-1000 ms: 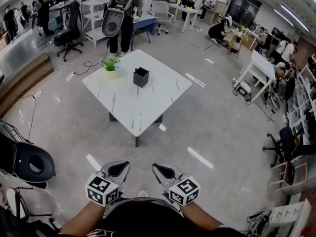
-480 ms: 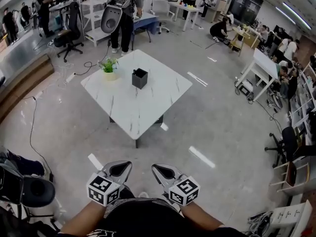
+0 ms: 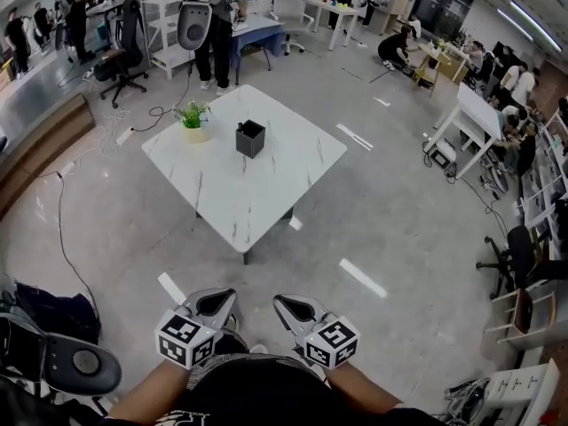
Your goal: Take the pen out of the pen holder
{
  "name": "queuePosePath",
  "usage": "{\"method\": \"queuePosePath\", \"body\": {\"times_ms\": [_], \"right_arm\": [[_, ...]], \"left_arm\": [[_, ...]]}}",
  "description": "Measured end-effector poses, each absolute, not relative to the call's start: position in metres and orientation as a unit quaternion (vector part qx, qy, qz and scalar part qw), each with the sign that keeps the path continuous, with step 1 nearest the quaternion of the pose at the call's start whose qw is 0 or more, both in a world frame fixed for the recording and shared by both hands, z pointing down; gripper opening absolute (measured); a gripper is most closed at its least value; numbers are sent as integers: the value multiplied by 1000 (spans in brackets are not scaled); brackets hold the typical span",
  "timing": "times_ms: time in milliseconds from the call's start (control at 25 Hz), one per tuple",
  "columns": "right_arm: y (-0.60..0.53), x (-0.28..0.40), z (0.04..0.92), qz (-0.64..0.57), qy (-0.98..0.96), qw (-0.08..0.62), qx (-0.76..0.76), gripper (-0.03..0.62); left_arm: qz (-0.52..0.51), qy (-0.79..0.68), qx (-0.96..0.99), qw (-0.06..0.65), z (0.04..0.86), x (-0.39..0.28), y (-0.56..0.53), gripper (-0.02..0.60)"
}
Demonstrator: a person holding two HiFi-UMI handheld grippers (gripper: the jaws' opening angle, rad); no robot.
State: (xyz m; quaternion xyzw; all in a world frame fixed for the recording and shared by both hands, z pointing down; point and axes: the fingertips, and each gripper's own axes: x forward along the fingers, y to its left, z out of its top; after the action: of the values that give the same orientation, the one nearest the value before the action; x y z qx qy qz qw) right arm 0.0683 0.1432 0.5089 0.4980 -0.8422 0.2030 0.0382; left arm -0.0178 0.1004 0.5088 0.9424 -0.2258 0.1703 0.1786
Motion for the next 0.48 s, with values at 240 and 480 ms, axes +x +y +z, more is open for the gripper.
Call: {"method": "queuePosePath", "body": {"times_ms": [240, 480], "right_arm": [[122, 75, 513, 205, -837, 44, 506, 0], [92, 77, 513, 206, -836, 51, 506, 0]], "left_arm": [[160, -224, 945, 179, 509, -11, 72, 57], [166, -223, 943, 181, 515, -10, 44, 57]]}}
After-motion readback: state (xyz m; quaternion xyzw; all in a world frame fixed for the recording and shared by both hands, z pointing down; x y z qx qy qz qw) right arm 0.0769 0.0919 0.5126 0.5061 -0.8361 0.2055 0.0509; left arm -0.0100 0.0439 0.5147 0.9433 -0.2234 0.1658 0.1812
